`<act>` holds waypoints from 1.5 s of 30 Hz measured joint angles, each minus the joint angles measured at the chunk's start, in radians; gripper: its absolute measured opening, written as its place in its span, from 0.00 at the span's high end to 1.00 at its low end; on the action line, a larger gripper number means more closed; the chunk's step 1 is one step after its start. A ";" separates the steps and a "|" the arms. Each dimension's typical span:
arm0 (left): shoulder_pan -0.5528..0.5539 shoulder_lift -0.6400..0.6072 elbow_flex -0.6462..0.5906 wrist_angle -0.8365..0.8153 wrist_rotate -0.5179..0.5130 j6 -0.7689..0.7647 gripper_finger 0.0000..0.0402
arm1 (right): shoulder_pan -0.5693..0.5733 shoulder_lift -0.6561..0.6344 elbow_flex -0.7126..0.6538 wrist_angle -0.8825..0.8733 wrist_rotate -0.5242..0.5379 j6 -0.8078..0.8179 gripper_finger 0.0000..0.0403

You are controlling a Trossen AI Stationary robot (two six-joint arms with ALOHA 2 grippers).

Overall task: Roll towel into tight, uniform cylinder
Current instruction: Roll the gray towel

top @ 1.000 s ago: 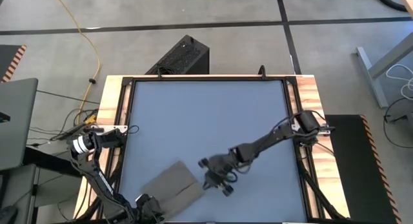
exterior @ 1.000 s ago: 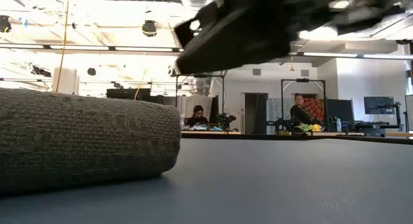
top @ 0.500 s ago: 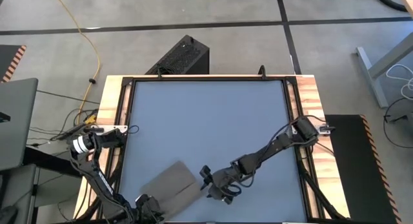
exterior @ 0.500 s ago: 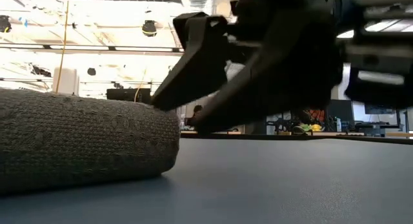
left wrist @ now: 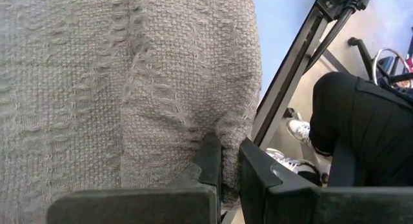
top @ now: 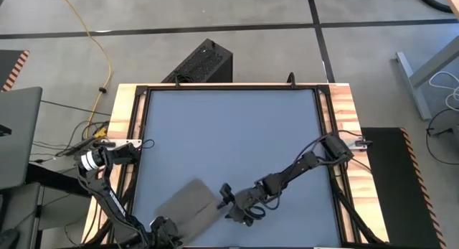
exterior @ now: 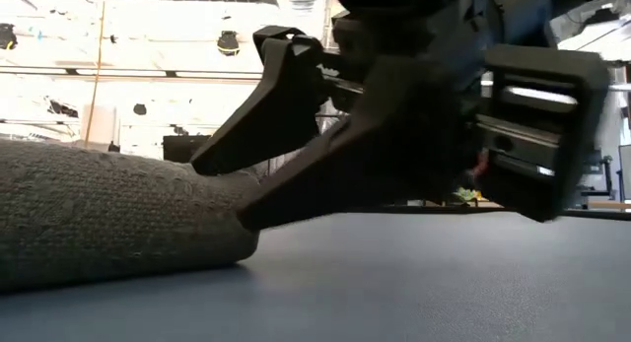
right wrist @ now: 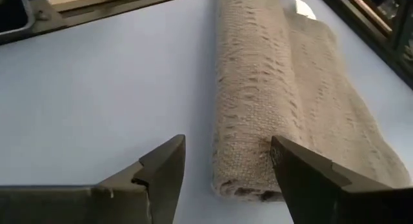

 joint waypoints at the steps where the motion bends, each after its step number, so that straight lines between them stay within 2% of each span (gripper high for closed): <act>1: 0.000 0.000 0.000 0.004 0.000 0.004 0.98 | -0.007 0.000 0.000 0.006 0.000 -0.003 0.37; 6: -0.002 0.000 0.000 0.017 -0.002 0.001 0.98 | -0.037 0.001 0.000 0.009 -0.007 -0.027 0.45; 10: -0.002 0.000 0.000 0.018 -0.003 0.000 0.98 | -0.047 0.008 0.000 0.010 -0.030 -0.064 0.57; 15: -0.004 0.000 0.000 0.046 -0.002 0.010 0.98 | -0.056 0.090 0.008 0.070 -0.059 -0.082 0.74; 19: -0.008 0.000 -0.001 0.101 -0.010 0.053 0.98 | -0.055 0.092 0.009 0.051 -0.069 -0.041 0.86; 22: -0.010 0.000 -0.001 0.100 -0.020 0.054 0.98 | -0.059 0.059 0.009 -0.019 -0.123 -0.003 0.92; 27: -0.011 0.000 -0.001 0.083 -0.057 0.067 0.98 | -0.080 -0.003 0.017 -0.207 -0.224 0.121 0.92; 32: 0.015 0.000 -0.001 0.078 -0.076 0.112 0.98 | -0.114 -0.026 0.070 -0.425 -0.400 0.351 0.92; 35: 0.035 0.000 -0.001 0.104 -0.042 0.152 0.98 | -0.127 -0.025 0.088 -0.447 -0.504 0.497 0.92; 40: 0.045 0.000 0.000 0.158 0.007 0.180 0.98 | -0.144 -0.022 0.132 -0.462 -0.657 0.639 0.92; 45: 0.027 0.000 0.000 0.151 0.006 0.121 0.98 | -0.170 -0.019 0.168 -0.465 -0.673 0.754 0.91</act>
